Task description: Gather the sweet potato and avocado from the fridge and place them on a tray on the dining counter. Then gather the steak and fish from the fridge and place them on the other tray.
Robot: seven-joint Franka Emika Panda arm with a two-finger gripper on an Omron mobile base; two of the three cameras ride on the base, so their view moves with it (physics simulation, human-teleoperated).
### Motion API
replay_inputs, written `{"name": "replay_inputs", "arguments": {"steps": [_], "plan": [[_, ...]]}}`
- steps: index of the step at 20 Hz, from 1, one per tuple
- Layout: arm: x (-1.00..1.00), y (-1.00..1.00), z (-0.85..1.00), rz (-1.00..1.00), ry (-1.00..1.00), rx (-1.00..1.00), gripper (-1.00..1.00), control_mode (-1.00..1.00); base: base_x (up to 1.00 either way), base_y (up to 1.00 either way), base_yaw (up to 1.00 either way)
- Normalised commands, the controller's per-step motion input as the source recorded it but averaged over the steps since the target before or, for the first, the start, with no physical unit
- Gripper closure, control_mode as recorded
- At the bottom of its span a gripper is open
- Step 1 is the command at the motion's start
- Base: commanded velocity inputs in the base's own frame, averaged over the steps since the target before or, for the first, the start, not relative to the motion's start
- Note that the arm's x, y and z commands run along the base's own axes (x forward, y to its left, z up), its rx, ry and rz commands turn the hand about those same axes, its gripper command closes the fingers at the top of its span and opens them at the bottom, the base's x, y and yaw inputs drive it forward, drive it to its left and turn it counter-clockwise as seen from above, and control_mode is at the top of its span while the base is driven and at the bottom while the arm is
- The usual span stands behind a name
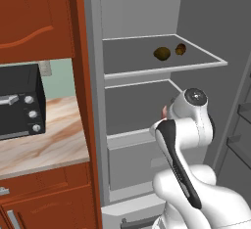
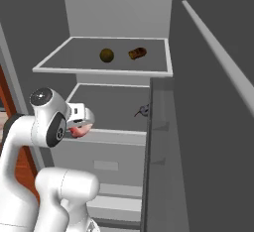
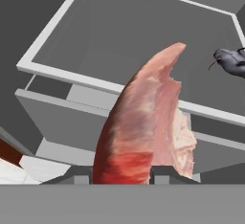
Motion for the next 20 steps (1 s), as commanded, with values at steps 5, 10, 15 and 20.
{"name": "replay_inputs", "arguments": {"steps": [5,10,15,20], "plan": [[-0.02,0.00,0.00,0.00,0.00,0.00,1.00,-1.00,0.00,0.00,0.00],[-0.12,0.00,0.00,0.00,-0.01,0.00,1.00,1.00,-0.16,0.06,0.00],[0.00,0.00,0.00,0.00,0.00,0.00,1.00,1.00,-0.45,0.31,-0.12],[0.00,0.00,0.00,0.00,0.00,0.00,1.00,1.00,-0.49,0.40,-0.23]]}}
